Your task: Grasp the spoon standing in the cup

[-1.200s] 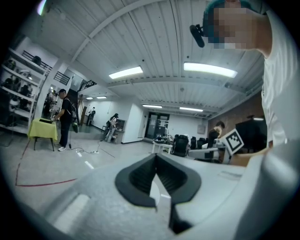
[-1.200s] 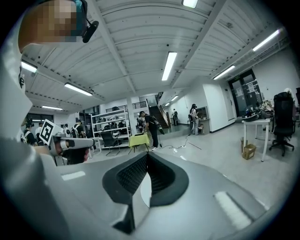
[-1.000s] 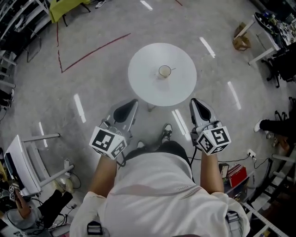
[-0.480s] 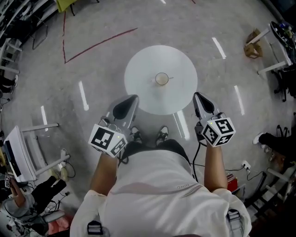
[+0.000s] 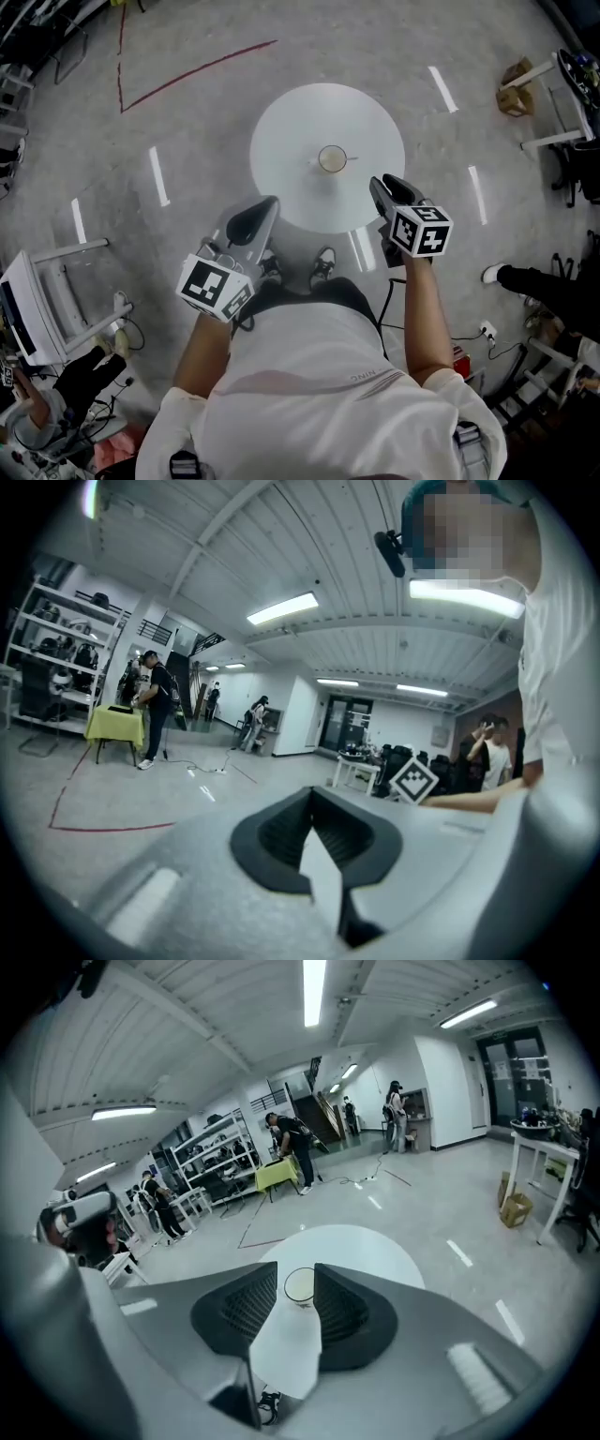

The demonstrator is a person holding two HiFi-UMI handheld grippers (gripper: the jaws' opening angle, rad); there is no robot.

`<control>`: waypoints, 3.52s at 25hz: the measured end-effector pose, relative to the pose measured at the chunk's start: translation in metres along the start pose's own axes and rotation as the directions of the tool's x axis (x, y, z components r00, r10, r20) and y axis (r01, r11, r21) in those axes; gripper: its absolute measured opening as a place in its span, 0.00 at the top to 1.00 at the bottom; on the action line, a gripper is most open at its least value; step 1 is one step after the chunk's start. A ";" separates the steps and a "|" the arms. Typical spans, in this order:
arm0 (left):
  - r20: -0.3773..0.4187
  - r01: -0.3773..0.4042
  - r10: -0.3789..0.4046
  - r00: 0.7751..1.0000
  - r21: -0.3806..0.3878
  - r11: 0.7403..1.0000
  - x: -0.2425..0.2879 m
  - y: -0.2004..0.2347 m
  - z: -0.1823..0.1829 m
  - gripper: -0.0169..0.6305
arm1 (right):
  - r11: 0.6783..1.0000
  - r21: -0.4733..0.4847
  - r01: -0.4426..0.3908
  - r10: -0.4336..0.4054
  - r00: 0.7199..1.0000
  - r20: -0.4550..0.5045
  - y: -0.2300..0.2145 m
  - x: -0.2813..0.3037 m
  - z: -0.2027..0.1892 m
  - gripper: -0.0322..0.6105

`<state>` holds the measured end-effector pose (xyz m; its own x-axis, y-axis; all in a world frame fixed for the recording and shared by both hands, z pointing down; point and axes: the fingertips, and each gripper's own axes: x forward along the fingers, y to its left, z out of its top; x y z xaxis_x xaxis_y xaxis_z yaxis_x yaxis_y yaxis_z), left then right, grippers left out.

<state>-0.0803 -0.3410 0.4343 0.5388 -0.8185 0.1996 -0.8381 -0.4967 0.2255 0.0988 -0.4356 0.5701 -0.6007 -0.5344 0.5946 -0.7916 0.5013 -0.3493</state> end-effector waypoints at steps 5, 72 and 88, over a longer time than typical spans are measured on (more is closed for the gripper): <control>-0.006 -0.041 0.041 0.999 -0.031 0.999 -0.003 0.018 -0.009 0.97 | 0.994 0.100 0.039 -0.031 0.996 -0.083 -0.028 0.057 -0.023 0.75; 0.156 0.163 -0.189 0.969 0.166 0.973 -0.051 -0.058 0.098 0.97 | 0.976 -0.186 0.116 0.026 0.780 0.625 0.133 -0.224 0.111 0.93; 0.166 0.137 -0.163 0.973 0.156 0.978 -0.066 -0.053 0.096 0.97 | 0.976 -0.204 0.079 0.054 0.816 0.575 0.146 -0.208 0.100 0.93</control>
<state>-0.0794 -0.2880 0.3175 0.6463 -0.7631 -0.0010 -0.7593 -0.6432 0.0988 0.0965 -0.3198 0.3229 -0.5972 -0.8006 0.0498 -0.7973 0.5857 -0.1459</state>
